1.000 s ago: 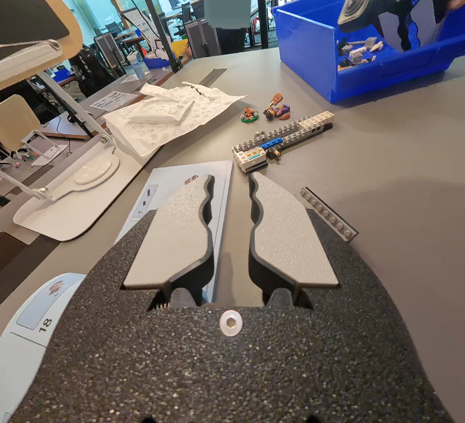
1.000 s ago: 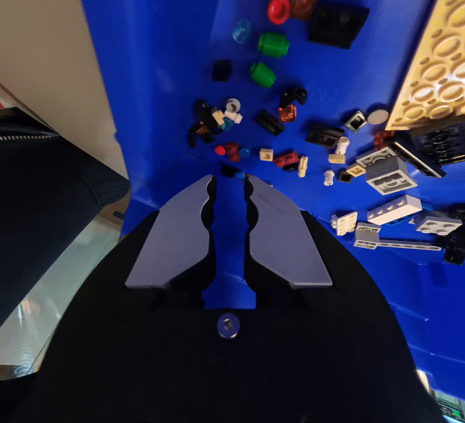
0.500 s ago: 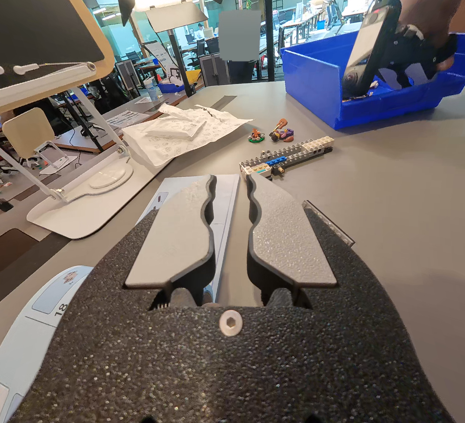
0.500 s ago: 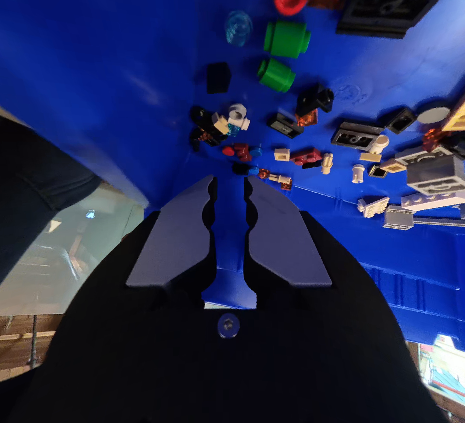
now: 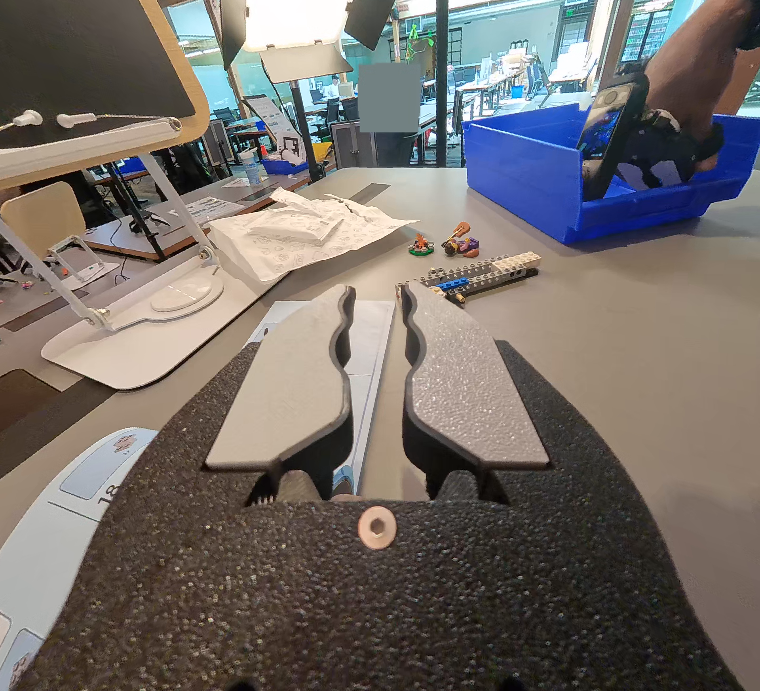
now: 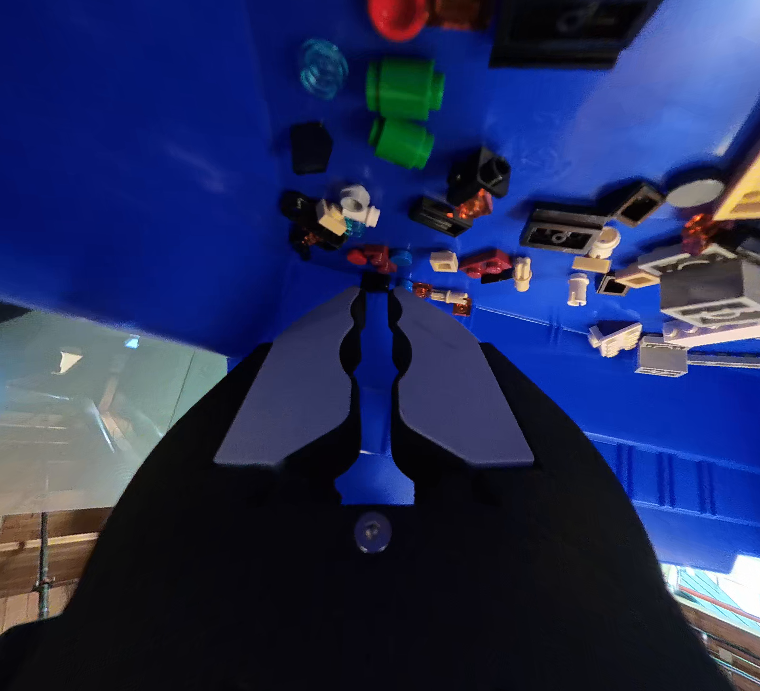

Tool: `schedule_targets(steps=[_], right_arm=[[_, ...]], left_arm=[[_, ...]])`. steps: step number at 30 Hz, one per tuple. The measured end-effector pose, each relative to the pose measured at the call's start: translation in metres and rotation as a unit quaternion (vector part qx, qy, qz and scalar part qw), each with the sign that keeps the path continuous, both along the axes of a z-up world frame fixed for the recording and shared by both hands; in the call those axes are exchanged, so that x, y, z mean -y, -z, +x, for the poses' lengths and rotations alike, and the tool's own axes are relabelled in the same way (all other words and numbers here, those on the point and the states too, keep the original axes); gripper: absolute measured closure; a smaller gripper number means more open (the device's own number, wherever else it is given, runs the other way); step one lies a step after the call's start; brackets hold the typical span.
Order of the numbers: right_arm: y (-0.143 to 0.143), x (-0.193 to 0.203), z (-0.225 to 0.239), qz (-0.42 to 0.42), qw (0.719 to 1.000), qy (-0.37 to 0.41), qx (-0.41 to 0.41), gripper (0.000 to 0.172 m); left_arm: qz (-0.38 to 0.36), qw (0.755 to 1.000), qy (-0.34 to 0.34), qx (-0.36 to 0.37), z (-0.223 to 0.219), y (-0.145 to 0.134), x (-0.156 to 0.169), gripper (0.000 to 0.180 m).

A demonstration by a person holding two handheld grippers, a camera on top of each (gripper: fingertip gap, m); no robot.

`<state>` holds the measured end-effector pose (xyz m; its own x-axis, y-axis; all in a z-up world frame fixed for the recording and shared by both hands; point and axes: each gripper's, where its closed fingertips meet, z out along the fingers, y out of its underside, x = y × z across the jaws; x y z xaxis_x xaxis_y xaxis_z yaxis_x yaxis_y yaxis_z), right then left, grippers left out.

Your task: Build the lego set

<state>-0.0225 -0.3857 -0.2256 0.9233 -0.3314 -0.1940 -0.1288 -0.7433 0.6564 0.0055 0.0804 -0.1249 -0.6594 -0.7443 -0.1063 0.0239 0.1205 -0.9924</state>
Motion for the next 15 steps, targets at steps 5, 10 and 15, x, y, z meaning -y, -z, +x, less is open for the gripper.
schedule_targets(steps=[5, 10, 15], right_arm=[[-0.003, 0.003, 0.003, 0.013, 1.000, -0.001, 0.001, 0.170], [-0.016, -0.008, 0.020, 0.057, 0.998, 0.007, 0.030, 0.172], [-0.022, -0.015, 0.008, 0.092, 0.996, -0.006, -0.015, 0.171]], left_arm=[[-0.007, 1.000, 0.001, -0.001, 0.000, -0.001, -0.001, 0.159], [-0.006, 1.000, 0.002, -0.001, 0.000, -0.001, -0.001, 0.159], [-0.007, 1.000, 0.002, 0.000, 0.000, -0.001, -0.001, 0.159]])
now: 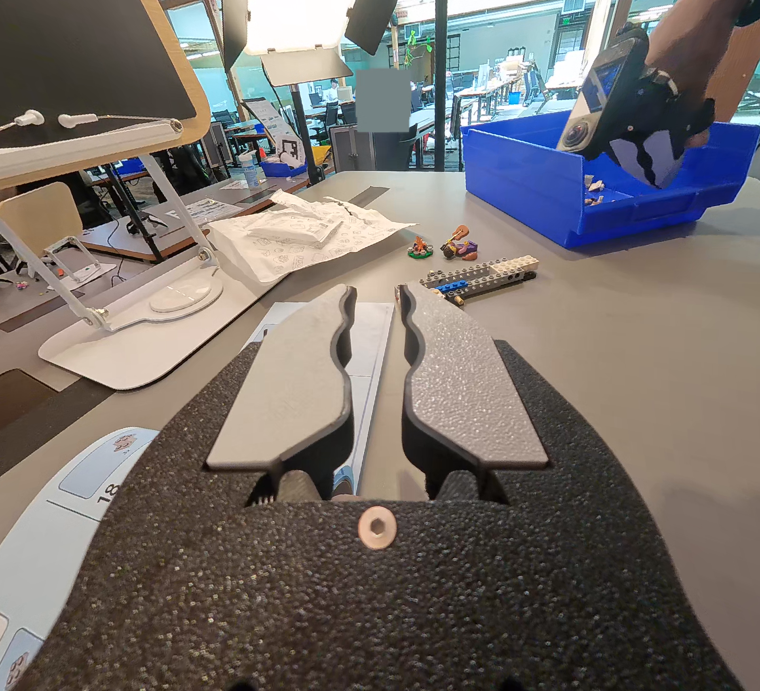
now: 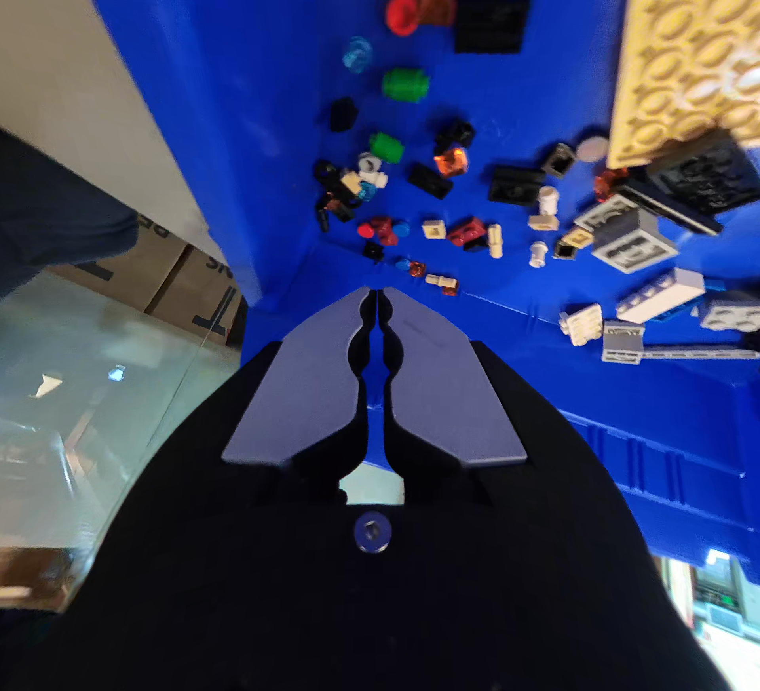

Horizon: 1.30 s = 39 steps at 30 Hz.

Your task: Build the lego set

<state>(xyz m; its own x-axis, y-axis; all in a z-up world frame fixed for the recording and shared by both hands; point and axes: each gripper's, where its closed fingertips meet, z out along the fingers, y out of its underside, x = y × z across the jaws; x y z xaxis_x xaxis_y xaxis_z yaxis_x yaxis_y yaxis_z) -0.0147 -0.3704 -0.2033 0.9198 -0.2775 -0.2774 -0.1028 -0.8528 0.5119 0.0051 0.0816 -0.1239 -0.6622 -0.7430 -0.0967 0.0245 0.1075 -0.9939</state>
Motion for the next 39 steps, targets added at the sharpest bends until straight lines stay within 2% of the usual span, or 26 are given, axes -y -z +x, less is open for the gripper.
schedule_targets(steps=[5, 12, 15, 21, 39], right_arm=[[0.010, 0.009, -0.015, -0.016, 0.998, -0.037, -0.042, 0.159], [0.020, 0.013, -0.014, -0.022, 0.998, -0.052, -0.033, 0.151], [0.023, 0.014, -0.014, -0.026, 0.997, -0.059, -0.030, 0.152], [0.026, 0.019, -0.011, -0.036, 0.996, -0.076, -0.029, 0.163], [0.013, 0.010, 0.003, -0.001, 0.997, -0.079, 0.003, 0.166]], left_arm=[[0.001, 1.000, 0.000, 0.001, 0.000, 0.000, 0.000, 0.159], [-0.004, 1.000, 0.000, 0.000, 0.000, -0.001, -0.001, 0.160], [-0.006, 1.000, 0.001, -0.001, 0.000, -0.001, -0.002, 0.160], [-0.006, 1.000, 0.001, 0.000, 0.000, -0.001, -0.002, 0.160], [0.003, 1.000, 0.000, 0.000, 0.000, 0.000, -0.001, 0.160]])
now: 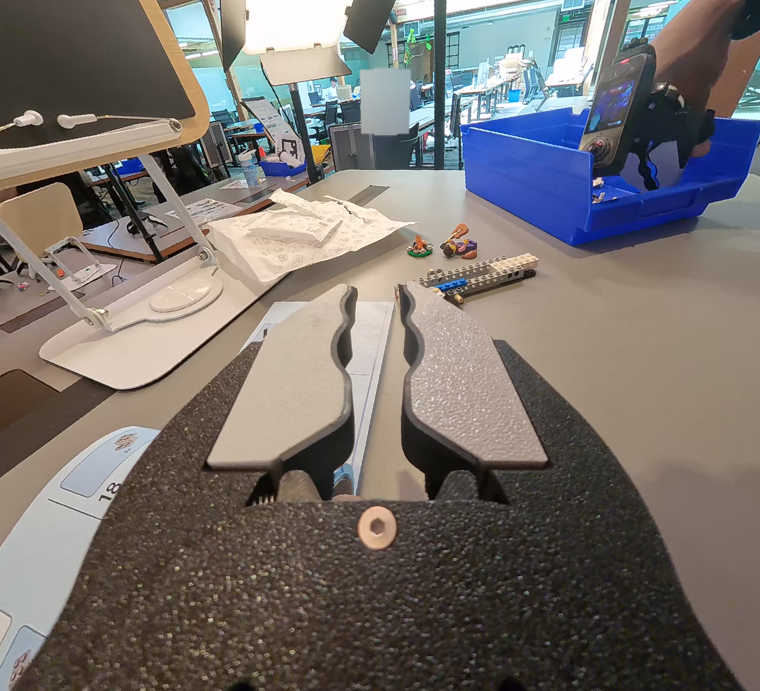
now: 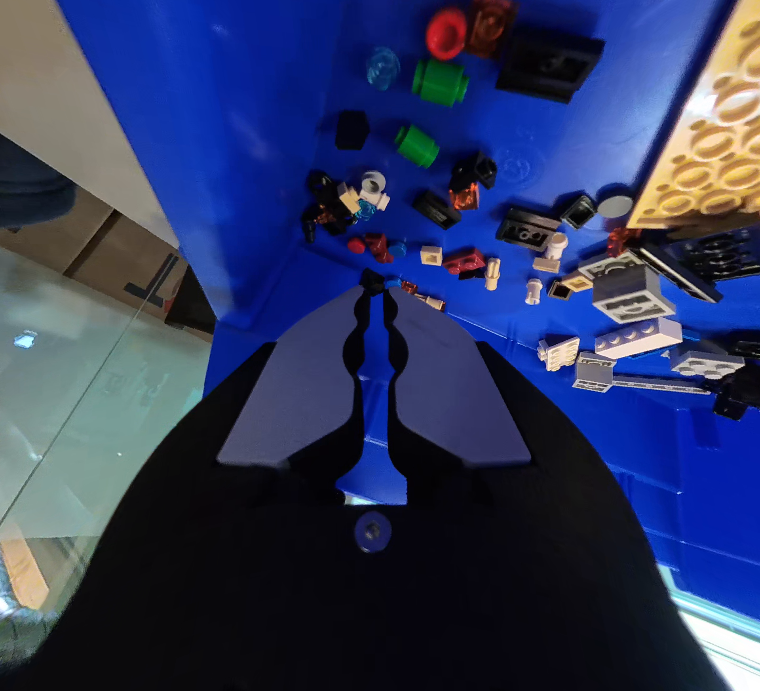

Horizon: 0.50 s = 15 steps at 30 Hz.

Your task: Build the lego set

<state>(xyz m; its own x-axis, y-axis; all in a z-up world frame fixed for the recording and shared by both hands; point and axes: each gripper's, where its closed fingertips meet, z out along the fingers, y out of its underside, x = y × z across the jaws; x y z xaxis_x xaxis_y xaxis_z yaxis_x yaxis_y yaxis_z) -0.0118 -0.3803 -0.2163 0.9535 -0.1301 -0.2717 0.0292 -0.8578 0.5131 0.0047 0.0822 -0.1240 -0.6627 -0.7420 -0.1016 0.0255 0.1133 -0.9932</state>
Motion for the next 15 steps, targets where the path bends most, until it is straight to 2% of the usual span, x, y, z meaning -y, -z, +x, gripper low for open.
schedule_targets(steps=[4, 10, 12, 15], right_arm=[[-0.019, -0.018, 0.008, 0.043, 0.998, 0.021, 0.031, 0.166], [-0.062, -0.101, -0.005, 0.204, 0.976, 0.033, 0.067, 0.168], [-0.063, -0.132, -0.016, 0.247, 0.966, 0.017, 0.075, 0.168], [-0.048, -0.181, -0.035, 0.314, 0.947, 0.005, 0.070, 0.168]], left_arm=[[-0.003, 1.000, -0.001, 0.000, 0.000, 0.000, -0.001, 0.160], [0.003, 1.000, 0.000, -0.002, 0.001, 0.001, 0.000, 0.160], [0.004, 1.000, 0.000, 0.000, 0.000, 0.001, 0.001, 0.160], [0.006, 1.000, -0.001, 0.004, -0.001, 0.000, 0.001, 0.160]])
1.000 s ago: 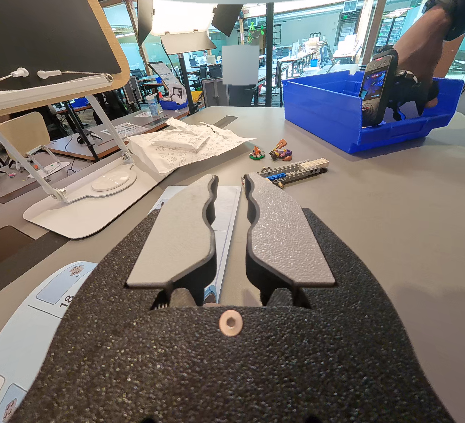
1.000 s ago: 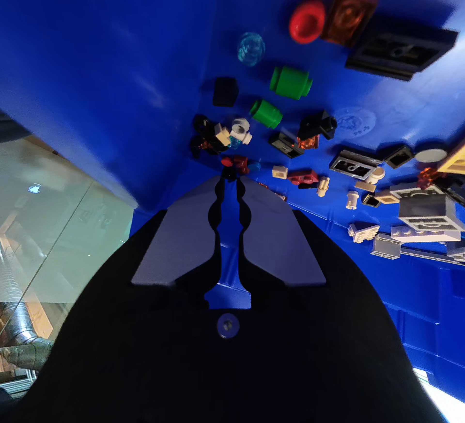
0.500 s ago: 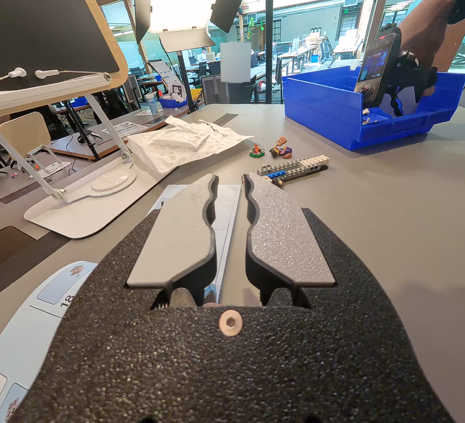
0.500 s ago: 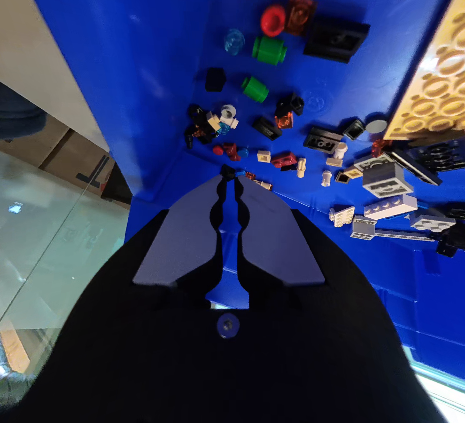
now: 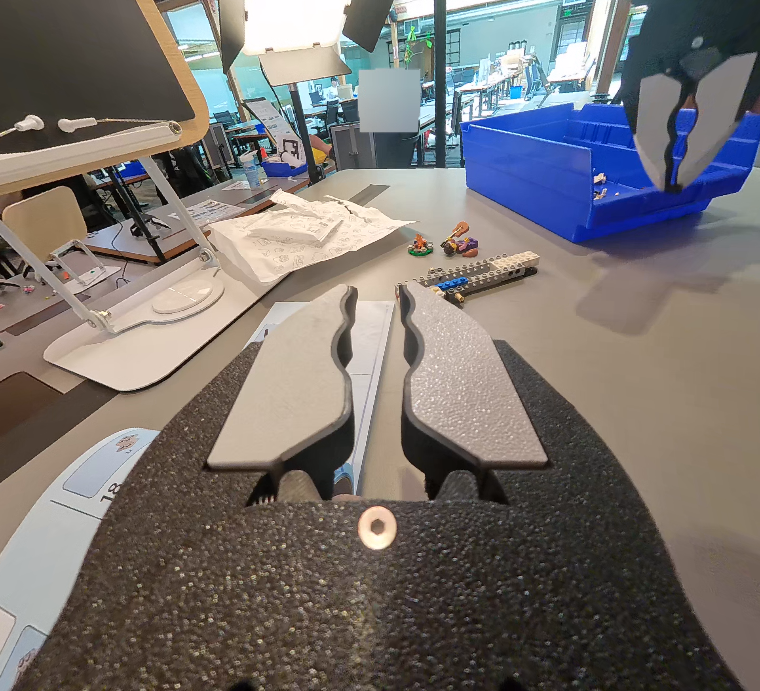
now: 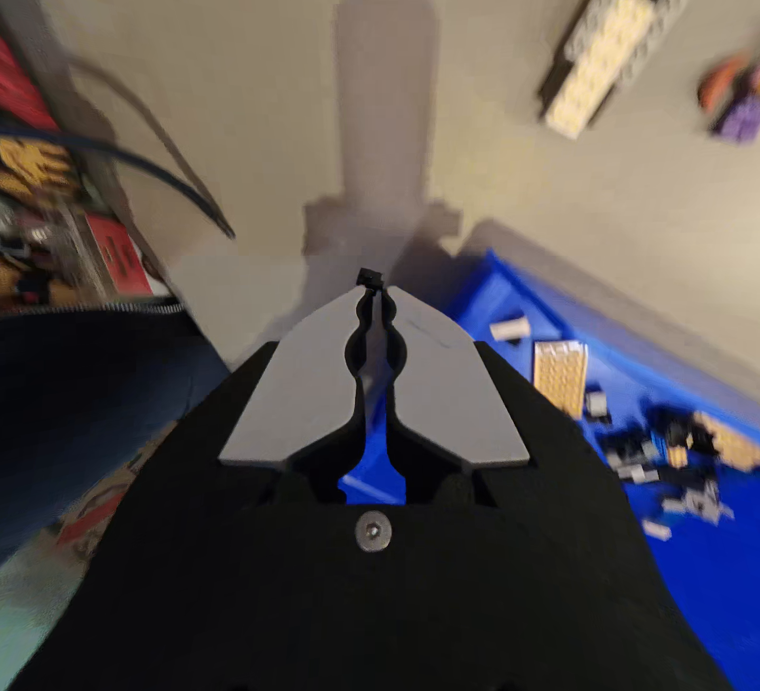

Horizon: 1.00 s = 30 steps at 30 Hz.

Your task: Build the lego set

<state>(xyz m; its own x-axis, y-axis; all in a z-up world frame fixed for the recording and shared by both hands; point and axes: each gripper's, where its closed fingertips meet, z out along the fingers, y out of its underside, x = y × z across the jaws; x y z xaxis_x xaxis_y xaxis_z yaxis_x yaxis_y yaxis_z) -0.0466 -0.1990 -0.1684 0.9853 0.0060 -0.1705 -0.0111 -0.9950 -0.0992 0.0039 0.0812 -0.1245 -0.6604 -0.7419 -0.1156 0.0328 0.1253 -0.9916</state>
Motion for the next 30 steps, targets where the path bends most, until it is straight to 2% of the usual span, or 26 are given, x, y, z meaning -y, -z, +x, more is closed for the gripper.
schedule_targets(steps=[5, 8, 16, 21, 24, 26, 28, 30], right_arm=[[0.035, -0.077, -0.015, 0.109, 0.994, 0.024, 0.002, 0.168], [0.051, -0.106, -0.014, 0.151, 0.987, 0.045, 0.015, 0.168], [0.051, -0.127, -0.007, 0.219, 0.971, 0.094, 0.019, 0.166], [0.045, -0.135, -0.001, 0.262, 0.957, 0.125, 0.030, 0.154], [0.036, -0.151, 0.006, 0.321, 0.934, 0.148, 0.047, 0.148], [0.025, -0.167, 0.011, 0.378, 0.909, 0.167, 0.056, 0.146], [0.010, -0.184, 0.017, 0.438, 0.874, 0.203, 0.050, 0.144], [-0.013, -0.197, 0.026, 0.504, 0.826, 0.251, 0.032, 0.143]], left_arm=[[0.002, 1.000, 0.001, 0.002, -0.001, 0.000, 0.001, 0.160], [0.002, 1.000, 0.004, 0.002, -0.002, 0.000, 0.002, 0.160], [-0.011, 1.000, 0.017, 0.008, -0.002, -0.003, 0.005, 0.160], [-0.027, 0.999, 0.024, 0.013, -0.004, -0.007, 0.004, 0.160], [-0.042, 0.998, 0.035, 0.019, -0.007, -0.012, 0.006, 0.160], [-0.054, 0.997, 0.045, 0.025, -0.010, -0.016, 0.008, 0.160], [-0.065, 0.996, 0.060, 0.024, -0.013, -0.019, 0.011, 0.160], [-0.074, 0.994, 0.077, 0.020, -0.017, -0.021, 0.015, 0.160]])
